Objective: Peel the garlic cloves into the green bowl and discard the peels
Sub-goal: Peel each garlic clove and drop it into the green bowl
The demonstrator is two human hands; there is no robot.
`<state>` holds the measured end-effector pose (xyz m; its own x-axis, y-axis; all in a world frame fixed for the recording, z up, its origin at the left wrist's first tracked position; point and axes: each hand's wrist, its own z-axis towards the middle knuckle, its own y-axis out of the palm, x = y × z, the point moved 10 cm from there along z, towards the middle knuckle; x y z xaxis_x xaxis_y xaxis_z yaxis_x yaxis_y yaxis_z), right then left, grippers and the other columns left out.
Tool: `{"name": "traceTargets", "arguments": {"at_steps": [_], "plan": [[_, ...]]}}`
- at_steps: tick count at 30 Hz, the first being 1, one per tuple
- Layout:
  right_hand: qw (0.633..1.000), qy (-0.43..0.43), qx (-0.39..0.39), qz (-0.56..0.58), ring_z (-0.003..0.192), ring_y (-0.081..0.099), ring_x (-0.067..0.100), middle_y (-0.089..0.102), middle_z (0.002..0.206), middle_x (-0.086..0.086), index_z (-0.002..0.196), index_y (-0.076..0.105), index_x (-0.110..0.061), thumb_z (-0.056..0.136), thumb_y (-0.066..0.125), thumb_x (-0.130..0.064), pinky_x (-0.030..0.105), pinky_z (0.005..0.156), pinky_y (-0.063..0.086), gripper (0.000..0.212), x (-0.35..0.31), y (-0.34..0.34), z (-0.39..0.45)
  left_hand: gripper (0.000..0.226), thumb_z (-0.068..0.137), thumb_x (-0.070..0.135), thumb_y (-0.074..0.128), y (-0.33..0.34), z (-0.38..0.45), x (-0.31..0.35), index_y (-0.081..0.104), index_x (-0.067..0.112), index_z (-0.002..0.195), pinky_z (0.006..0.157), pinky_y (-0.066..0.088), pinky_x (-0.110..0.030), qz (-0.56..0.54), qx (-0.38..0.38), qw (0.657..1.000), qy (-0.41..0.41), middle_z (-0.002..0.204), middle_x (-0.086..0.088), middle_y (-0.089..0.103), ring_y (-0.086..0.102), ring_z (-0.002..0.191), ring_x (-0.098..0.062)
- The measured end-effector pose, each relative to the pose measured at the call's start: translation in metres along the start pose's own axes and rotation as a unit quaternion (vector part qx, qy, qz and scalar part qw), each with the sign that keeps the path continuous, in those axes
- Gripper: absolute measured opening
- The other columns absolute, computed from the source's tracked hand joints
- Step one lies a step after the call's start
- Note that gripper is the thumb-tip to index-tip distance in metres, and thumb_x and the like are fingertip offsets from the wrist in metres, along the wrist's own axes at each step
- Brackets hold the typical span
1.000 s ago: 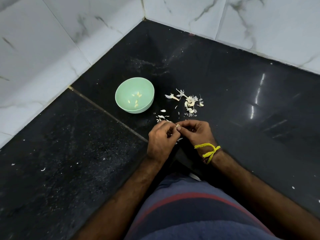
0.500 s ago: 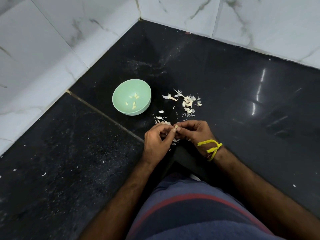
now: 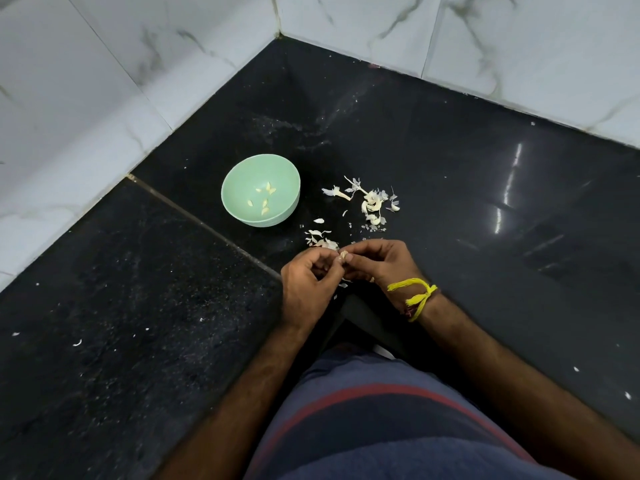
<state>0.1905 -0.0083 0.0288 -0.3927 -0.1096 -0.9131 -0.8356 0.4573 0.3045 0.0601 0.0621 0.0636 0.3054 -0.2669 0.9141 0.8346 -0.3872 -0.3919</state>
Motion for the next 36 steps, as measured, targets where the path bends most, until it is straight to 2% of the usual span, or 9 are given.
{"name": "traceTargets", "arguments": {"at_steps": [2,5,9,13,18,22,29,32,36], "plan": [[0.999,-0.021,0.009,-0.033,0.086,0.071,0.039,0.073,0.091,0.022,0.098,0.072,0.004,0.085,0.072,-0.003,0.045,0.082,0.059,0.015,-0.004,0.002,-0.001,0.008,0.083,0.009,0.075,-0.002,-0.001,0.003,0.074,0.017,0.083,0.062,0.056,-0.023,0.021,0.014,1.0,0.006,0.077,0.003,0.072,0.066,0.064,-0.01],[0.998,-0.032,0.016,-0.056,0.085,0.072,0.037,0.074,0.089,0.019,0.097,0.073,0.001,0.086,0.072,-0.005,0.046,0.083,0.058,0.013,-0.007,0.004,-0.002,0.009,0.083,0.007,0.073,-0.001,0.001,0.005,0.071,0.015,0.082,0.063,0.051,-0.014,0.054,0.014,0.998,0.014,0.081,0.002,0.07,0.064,0.067,-0.007],[0.998,-0.032,0.019,-0.056,0.085,0.072,0.035,0.074,0.091,0.019,0.098,0.073,0.002,0.087,0.07,-0.004,0.044,0.082,0.058,0.013,-0.008,0.006,-0.004,0.004,0.087,0.011,0.066,0.006,0.0,0.004,0.063,0.013,0.086,0.068,0.054,-0.031,0.078,0.003,0.997,0.014,0.087,0.001,0.063,0.062,0.075,-0.015],[0.999,-0.03,0.02,-0.022,0.091,0.072,0.033,0.074,0.096,0.019,0.103,0.072,0.005,0.085,0.072,-0.003,0.037,0.082,0.059,0.019,-0.01,0.009,-0.005,0.006,0.092,0.014,0.065,0.005,-0.002,0.008,0.06,0.011,0.089,0.069,0.047,-0.026,0.087,0.018,0.996,0.014,0.087,0.004,0.058,0.054,0.077,-0.011],[0.999,-0.032,0.036,-0.024,0.092,0.072,0.031,0.075,0.095,0.017,0.101,0.073,0.004,0.084,0.072,0.0,0.039,0.086,0.058,0.017,-0.011,0.006,-0.003,0.006,0.09,0.012,0.065,0.007,0.0,0.005,0.06,0.011,0.087,0.07,0.051,-0.037,0.074,0.018,0.997,-0.009,0.085,0.0,0.061,0.057,0.076,-0.017],[0.995,-0.056,0.037,-0.078,0.092,0.073,0.023,0.076,0.095,0.011,0.103,0.074,0.001,0.088,0.069,-0.001,0.029,0.082,0.058,0.016,-0.017,0.008,-0.003,0.007,0.089,0.018,0.064,0.006,0.0,0.002,0.061,0.012,0.087,0.072,0.053,-0.039,0.061,0.021,0.997,-0.031,0.082,-0.001,0.064,0.059,0.076,-0.019],[0.996,-0.049,0.053,-0.053,0.087,0.073,0.018,0.075,0.096,0.013,0.109,0.071,0.003,0.088,0.067,0.003,0.023,0.076,0.057,0.022,-0.014,0.001,-0.004,0.016,0.093,0.027,0.06,0.008,-0.005,-0.009,0.068,0.013,0.093,0.072,0.06,-0.045,-0.027,0.01,0.996,-0.086,0.082,0.001,0.072,0.07,0.076,-0.02],[0.992,-0.059,0.071,-0.082,0.082,0.07,0.016,0.073,0.091,0.018,0.104,0.072,0.001,0.084,0.071,0.003,0.028,0.077,0.059,0.02,-0.015,-0.006,-0.003,0.014,0.094,0.025,0.07,0.008,-0.008,-0.007,0.071,0.011,0.095,0.072,0.061,-0.037,-0.054,0.012,0.994,-0.09,0.082,0.001,0.074,0.071,0.074,-0.014],[0.989,-0.068,0.07,-0.114,0.079,0.07,0.015,0.074,0.085,0.011,0.094,0.072,0.002,0.082,0.074,0.001,0.027,0.077,0.058,0.013,-0.018,-0.007,-0.002,0.019,0.086,0.015,0.08,0.009,-0.007,-0.008,0.072,0.006,0.099,0.07,0.056,-0.021,-0.099,0.016,0.989,-0.105,0.086,-0.003,0.075,0.068,0.073,-0.007]]}}
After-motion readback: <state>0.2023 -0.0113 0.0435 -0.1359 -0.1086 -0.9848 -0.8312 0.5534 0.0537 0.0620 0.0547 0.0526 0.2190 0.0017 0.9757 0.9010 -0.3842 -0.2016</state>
